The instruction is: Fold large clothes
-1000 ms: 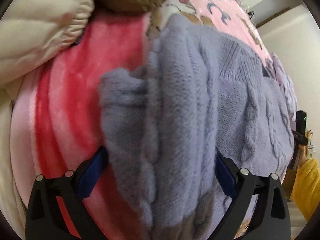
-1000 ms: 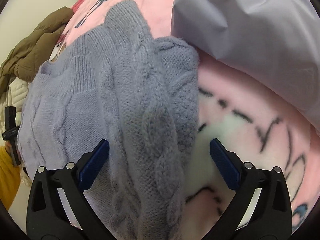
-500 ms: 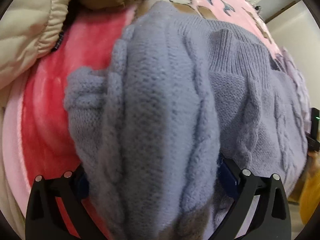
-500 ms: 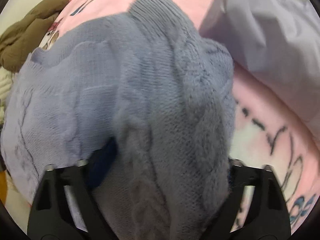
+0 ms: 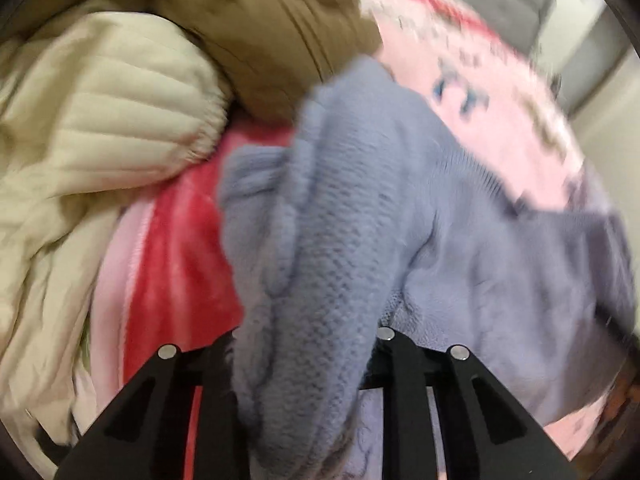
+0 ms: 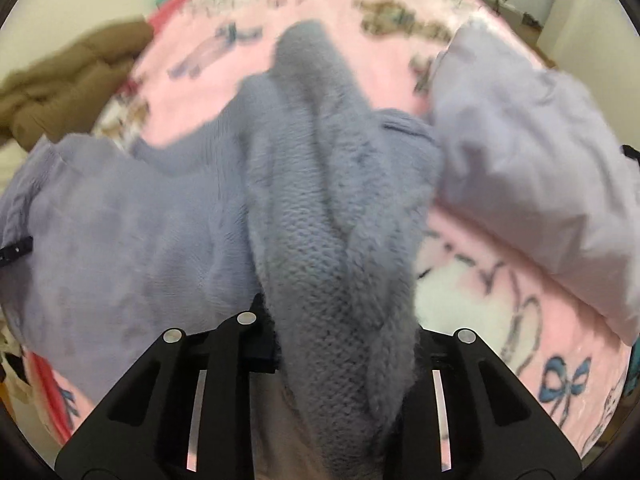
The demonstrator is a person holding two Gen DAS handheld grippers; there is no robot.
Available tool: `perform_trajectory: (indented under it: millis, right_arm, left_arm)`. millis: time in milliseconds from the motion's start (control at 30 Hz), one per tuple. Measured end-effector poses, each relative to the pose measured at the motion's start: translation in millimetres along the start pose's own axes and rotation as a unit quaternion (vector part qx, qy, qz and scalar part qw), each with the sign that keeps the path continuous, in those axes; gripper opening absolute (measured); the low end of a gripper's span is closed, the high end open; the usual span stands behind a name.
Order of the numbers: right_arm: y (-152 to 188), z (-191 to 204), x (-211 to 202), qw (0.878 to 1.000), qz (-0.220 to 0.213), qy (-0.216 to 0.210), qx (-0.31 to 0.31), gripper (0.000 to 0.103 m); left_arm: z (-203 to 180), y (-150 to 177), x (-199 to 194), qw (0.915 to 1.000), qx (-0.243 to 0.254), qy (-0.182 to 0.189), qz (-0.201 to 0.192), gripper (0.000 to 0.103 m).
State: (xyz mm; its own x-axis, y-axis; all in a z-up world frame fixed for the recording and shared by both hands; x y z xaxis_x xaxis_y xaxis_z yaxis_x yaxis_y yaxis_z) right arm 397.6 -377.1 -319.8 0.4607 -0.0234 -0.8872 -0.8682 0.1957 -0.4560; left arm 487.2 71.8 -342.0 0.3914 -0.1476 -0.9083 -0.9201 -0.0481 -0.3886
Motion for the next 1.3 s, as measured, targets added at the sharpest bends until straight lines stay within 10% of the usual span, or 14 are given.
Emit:
perform_trajectory:
  millis: [367, 500, 800, 1033, 1167, 1300]
  right_arm:
    - [65, 7, -136, 0.999, -0.04, -0.025, 0.016, 0.023]
    - [111, -9, -146, 0.997, 0.007, -0.042, 0.07, 0.023]
    - [226, -40, -56, 0.987, 0.07, -0.072, 0.127, 0.028]
    - [229, -63, -13, 0.965, 0.117, -0.174, 0.155, 0.075]
    - [225, -38, 5, 0.961, 0.153, -0.203, 0.113, 0.089]
    - [225, -19, 10, 0.967, 0.157, -0.177, 0.093, 0.081]
  left_arm:
    - [7, 56, -129, 0.995, -0.03, 0.086, -0.04, 0.023]
    - [39, 85, -153, 0.996, -0.027, 0.082, -0.021, 0.023]
    - [58, 161, -51, 0.9912, 0.112, 0.037, 0.06, 0.028]
    - [78, 161, 5, 0.9724, 0.135, 0.144, 0.124, 0.08]
    - [77, 160, 23, 0.9667, 0.123, 0.173, 0.142, 0.09]
    - [65, 160, 23, 0.9613, 0.113, 0.193, 0.16, 0.084]
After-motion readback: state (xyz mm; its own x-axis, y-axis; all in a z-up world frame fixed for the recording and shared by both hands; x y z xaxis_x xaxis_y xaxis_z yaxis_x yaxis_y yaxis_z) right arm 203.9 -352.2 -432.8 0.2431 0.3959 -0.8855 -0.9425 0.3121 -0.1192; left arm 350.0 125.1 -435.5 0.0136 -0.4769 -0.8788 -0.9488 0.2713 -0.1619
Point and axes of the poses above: each gripper's, at about its wrist camera, not at the fingertips, and x roughly the way its jaws point, z to its left, y to its underside, the point moved 2 cm from there along x, roughly the way its jaws point, and after that the axes turned 3 degrees about x, right-handed, at the moved point
